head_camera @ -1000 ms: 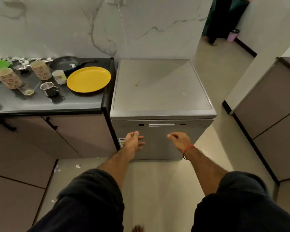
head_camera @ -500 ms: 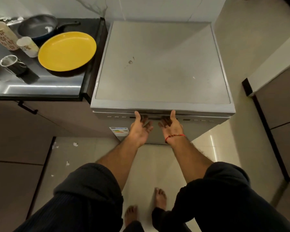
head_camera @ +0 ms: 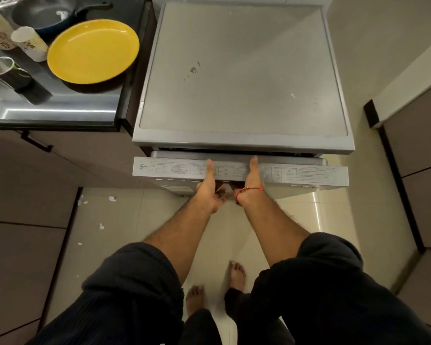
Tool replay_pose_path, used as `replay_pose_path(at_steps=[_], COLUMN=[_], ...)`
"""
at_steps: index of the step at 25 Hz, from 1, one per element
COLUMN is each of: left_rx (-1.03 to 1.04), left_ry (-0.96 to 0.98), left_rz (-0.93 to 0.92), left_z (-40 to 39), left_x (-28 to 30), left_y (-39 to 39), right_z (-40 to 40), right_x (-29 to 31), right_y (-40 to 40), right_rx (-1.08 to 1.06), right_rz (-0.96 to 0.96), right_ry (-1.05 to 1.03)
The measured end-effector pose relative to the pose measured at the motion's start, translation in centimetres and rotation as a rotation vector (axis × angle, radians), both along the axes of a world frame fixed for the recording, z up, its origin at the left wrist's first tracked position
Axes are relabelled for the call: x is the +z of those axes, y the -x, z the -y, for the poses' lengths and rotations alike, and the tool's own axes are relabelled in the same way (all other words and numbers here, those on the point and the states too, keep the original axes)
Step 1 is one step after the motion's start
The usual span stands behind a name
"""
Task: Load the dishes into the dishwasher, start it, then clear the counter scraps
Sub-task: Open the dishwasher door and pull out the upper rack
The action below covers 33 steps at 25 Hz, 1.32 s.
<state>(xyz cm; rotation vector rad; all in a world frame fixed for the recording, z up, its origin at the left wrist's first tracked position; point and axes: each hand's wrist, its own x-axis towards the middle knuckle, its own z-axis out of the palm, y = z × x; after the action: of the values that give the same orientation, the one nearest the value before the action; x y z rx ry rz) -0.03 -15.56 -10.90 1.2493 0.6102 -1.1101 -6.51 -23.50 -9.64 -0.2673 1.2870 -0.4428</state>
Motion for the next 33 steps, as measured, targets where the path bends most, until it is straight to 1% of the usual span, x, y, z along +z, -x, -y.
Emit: replay_pose_path(at_steps=[3,6,7,8,9,11,12,13,14,15,16,17,18,19,20,21,22,23,24,25,26,27,29,31,33], left_rx=[-0.017,-0.07,-0.084,-0.099,-0.111,-0.134,-0.141,-0.147,-0.155,-0.155,-0.154,-0.158,-0.189,-0.238,-0.295,-0.389,-0.539,-0.728,-0.909,-1.052,-1.148,-1.206,-1.22,-1.263,-1.405], left_ry=[-0.054,-0.111,-0.12,-0.132,-0.146,-0.177,-0.186,-0.189,-0.206,-0.241,-0.306,-0.406,-0.519,-0.626,-0.707,-0.75,-0.773,-0.794,-0.809,-0.815,-0.804,-0.802,-0.839,-0.916,-0.971], left_rz=[0.051,0.061,0.051,0.04,0.03,-0.001,-0.022,-0.041,-0.05,-0.054,-0.049,-0.033,0.02,0.151,0.363,0.614,0.866,1.063,1.191,1.259,1.281,1.277,1.296,1.312,1.262], left_z=[-2.5,-5.4,-6.6,-7.8,-9.3,-12.0,-13.3,-14.6,-15.9,-17.0,-17.9,-19.0,-20.0,-21.2,-22.4,-23.7,-25.1,-26.1,-27.0,-27.5,-27.9,-28.3,-29.5,-31.2,-33.2], left_x=[0.1,0.3,0.3,0.0,-0.3,-1.1,-1.7,-2.3,-3.5,-4.4,-5.3,-6.0,-6.8,-7.3,-8.1,-8.8,-9.7,-10.1,-10.9,-11.5,-12.1,-12.7,-14.1,-15.7,-17.8], left_y=[2.1,4.2,5.2,6.2,7.3,9.4,10.5,11.6,12.7,13.6,14.6,15.5,16.4,17.4,18.4,19.1,19.6,19.8,20.2,20.5,20.8,21.3,22.4,23.7,25.0], right_z=[-1.5,-4.1,-5.4,-6.7,-8.2,-11.0,-12.3,-13.5,-14.6,-15.5,-16.3,-17.0,-17.4,-17.8,-17.9,-17.9,-18.1,-18.1,-18.4,-18.4,-18.4,-18.6,-19.3,-20.3,-21.7], right_x=[-0.6,-1.1,-1.2,-1.7,-2.2,-3.3,-3.9,-4.5,-5.1,-5.8,-6.8,-7.6,-8.5,-9.5,-10.3,-10.8,-11.2,-11.5,-11.8,-11.9,-12.1,-12.5,-13.6,-15.0,-16.9], right_y=[2.9,5.4,6.2,7.0,8.1,10.3,11.6,12.8,13.9,14.9,16.0,16.9,17.7,18.6,19.3,19.9,20.5,20.9,21.6,22.0,22.6,23.4,25.2,26.6,28.1], right_rx=[0.042,0.04,0.012,-0.011,-0.014,0.099,0.163,0.215,0.269,0.356,0.5,0.687,0.883,1.056,1.188,1.273,1.302,1.294,1.29,1.297,1.324,1.375,1.497,1.61,1.727], right_rz=[-0.001,-0.057,-0.102,-0.197,-0.343,-0.682,-0.808,-0.891,-0.949,-1.014,-1.104,-1.194,-1.25,-1.263,-1.248,-1.215,-1.182,-1.162,-1.157,-1.15,-1.136,-1.128,-1.136,-1.127,-1.097], right_ry=[0.016,0.048,0.049,0.06,0.088,0.191,0.246,0.305,0.389,0.521,0.697,0.885,1.037,1.126,1.148,1.119,1.093,1.11,1.158,1.209,1.242,1.257,1.296,1.27,1.166])
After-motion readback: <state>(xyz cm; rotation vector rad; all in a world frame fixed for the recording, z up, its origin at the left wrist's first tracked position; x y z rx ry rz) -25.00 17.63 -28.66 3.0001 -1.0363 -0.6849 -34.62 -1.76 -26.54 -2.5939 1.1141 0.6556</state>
